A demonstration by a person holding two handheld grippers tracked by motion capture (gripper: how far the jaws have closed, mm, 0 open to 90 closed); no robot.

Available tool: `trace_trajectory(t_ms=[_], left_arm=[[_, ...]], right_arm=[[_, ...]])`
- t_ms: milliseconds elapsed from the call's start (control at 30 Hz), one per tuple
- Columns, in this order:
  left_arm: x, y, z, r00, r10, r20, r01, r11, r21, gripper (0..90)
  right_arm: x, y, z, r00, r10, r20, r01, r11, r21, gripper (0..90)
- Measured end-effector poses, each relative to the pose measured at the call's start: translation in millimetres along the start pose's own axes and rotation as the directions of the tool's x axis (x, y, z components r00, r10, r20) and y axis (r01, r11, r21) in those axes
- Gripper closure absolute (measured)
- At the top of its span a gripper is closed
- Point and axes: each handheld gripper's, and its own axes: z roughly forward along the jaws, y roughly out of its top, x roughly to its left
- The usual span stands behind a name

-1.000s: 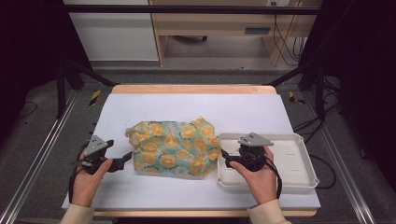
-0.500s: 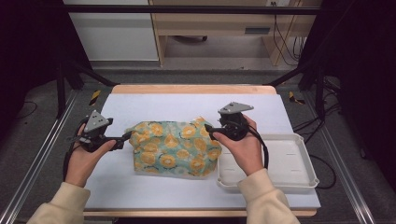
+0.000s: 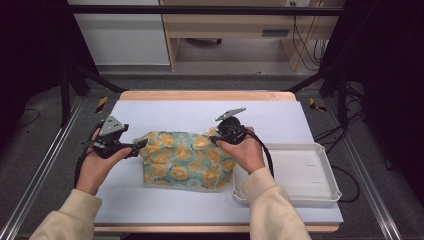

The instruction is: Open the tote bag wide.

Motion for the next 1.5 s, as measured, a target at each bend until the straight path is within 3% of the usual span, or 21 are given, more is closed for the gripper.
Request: trace_trajectory(t_ms=[100, 133, 167, 233, 333, 367, 400, 567, 700, 833, 1000, 1100, 1167, 1200, 1300, 1333, 1367, 1400, 1433, 1467, 1500], left_arm=[[-2.5, -3.2, -2.6, 1.0, 0.005, 0.0, -0.005, 1.0, 0.007, 13.5], [-5.1, -6.3, -6.8, 0.9999, 0.015, -0.004, -0.015, 0.9997, 0.018, 13.6], [-5.1, -6.3, -6.8, 0.9999, 0.015, -0.004, -0.015, 0.9997, 0.018, 13.6], [-9.8, -11.6, -14.8, 0.9997, 0.023, -0.001, -0.023, 0.9996, 0.014, 13.7], [-14.4, -17.9, -22.2, 0.999, 0.044, 0.0, -0.044, 0.9988, 0.02, 13.5], [-14.4, -17.9, -22.2, 0.999, 0.044, 0.0, -0.044, 0.9988, 0.02, 13.4], [-17.3, -23.2, -25.5, 0.9987, 0.05, 0.007, -0.05, 0.9984, 0.026, 13.1], [-21.8, -34.3, -29.7, 0.998, 0.063, 0.013, -0.063, 0.9973, 0.038, 12.1], [-24.2, -37.9, -30.7, 0.9971, 0.073, 0.021, -0.074, 0.9962, 0.046, 12.0], [-31.1, -36.0, -34.6, 0.9958, 0.081, 0.043, -0.082, 0.9961, 0.032, 12.0], [-47.1, -22.1, -41.8, 0.9909, 0.1, 0.09, -0.099, 0.9949, -0.015, 12.1], [-50.4, -15.8, -39.4, 0.9903, 0.103, 0.094, -0.101, 0.9947, -0.02, 12.8], [-53.6, -8.8, -33.1, 0.9874, 0.124, 0.098, -0.123, 0.9922, -0.016, 13.7], [-56.9, -2.0, -23.1, 0.9836, 0.144, 0.109, -0.143, 0.9896, -0.01, 16.0], [-59.9, 3.3, -9.9, 0.9824, 0.127, 0.137, -0.129, 0.9917, 0.003, 21.1], [-64.2, 5.7, 3.1, 0.9783, 0.125, 0.165, -0.133, 0.9906, 0.033, 26.3], [-66.4, 6.6, 8.8, 0.9779, 0.127, 0.166, -0.138, 0.989, 0.053, 28.2], [-66.4, 6.6, 8.8, 0.9779, 0.127, 0.166, -0.138, 0.989, 0.053, 35.0], [-67.6, 6.9, 11.6, 0.9802, 0.129, 0.15, -0.139, 0.9885, 0.059, 51.5], [-68.7, 6.2, 12.5, 0.9812, 0.132, 0.141, -0.141, 0.9887, 0.053, 51.5], [-70.2, 5.4, 13.2, 0.9819, 0.115, 0.15, -0.123, 0.9911, 0.049, 64.8]], right_arm=[[4.6, -2.0, -3.0, 0.9997, -0.023, -0.007, 0.023, 1.0, -0.013, 88.8], [10.2, -4.6, -9.5, 0.9996, -0.024, -0.013, 0.023, 0.998, -0.051, 90.0], [10.2, -4.6, -9.5, 0.9996, -0.024, -0.013, 0.023, 0.998, -0.051, 90.0], [23.3, -9.5, -25.3, 0.9974, -0.072, 0.004, 0.072, 0.991, -0.109, 90.0], [36.5, -20.1, -43.1, 0.9961, -0.087, -0.012, 0.083, 0.98, -0.183, 90.0], [36.5, -20.1, -43.1, 0.9961, -0.087, -0.012, 0.083, 0.98, -0.183, 90.0], [45.3, -28.8, -51.6, 0.9938, -0.108, -0.023, 0.101, 0.97, -0.219, 90.0], [61.0, -52.1, -64.7, 0.988, -0.141, -0.062, 0.121, 0.958, -0.259, 90.0], [68.2, -65.8, -69.0, 0.9846, -0.156, -0.079, 0.13, 0.957, -0.261, 90.0], [75.0, -82.9, -67.6, 0.9796, -0.176, -0.098, 0.149, 0.961, -0.233, 90.0], [84.3, -101.1, -53.5, 0.9756, -0.186, -0.117, 0.164, 0.971, -0.175, 90.0], [85.4, -105.2, -49.1, 0.975, -0.191, -0.113, 0.173, 0.973, -0.153, 90.0], [86.6, -108.5, -44.8, 0.9736, -0.202, -0.107, 0.188, 0.974, -0.127, 90.0], [88.0, -110.7, -41.4, 0.9728, -0.205, -0.108, 0.193, 0.975, -0.112, 90.0], [89.2, -112.2, -38.4, 0.9719, -0.206, -0.114, 0.195, 0.975, -0.102, 90.0], [90.1, -113.1, -34.9, 0.971, -0.211, -0.112, 0.202, 0.975, -0.089, 90.0], [90.2, -113.6, -33.1, 0.9719, -0.209, -0.108, 0.201, 0.976, -0.083, 90.0], [89.7, -113.8, -31.8, 0.9729, -0.205, -0.107, 0.198, 0.977, -0.075, 90.0], [89.0, -113.9, -30.4, 0.9738, -0.203, -0.103, 0.196, 0.978, -0.075, 90.0], [89.0, -113.9, -30.4, 0.9738, -0.203, -0.103, 0.196, 0.978, -0.075, 90.0], [87.6, -113.1, -28.8, 0.9763, -0.196, -0.093, 0.189, 0.979, -0.073, 90.0]])
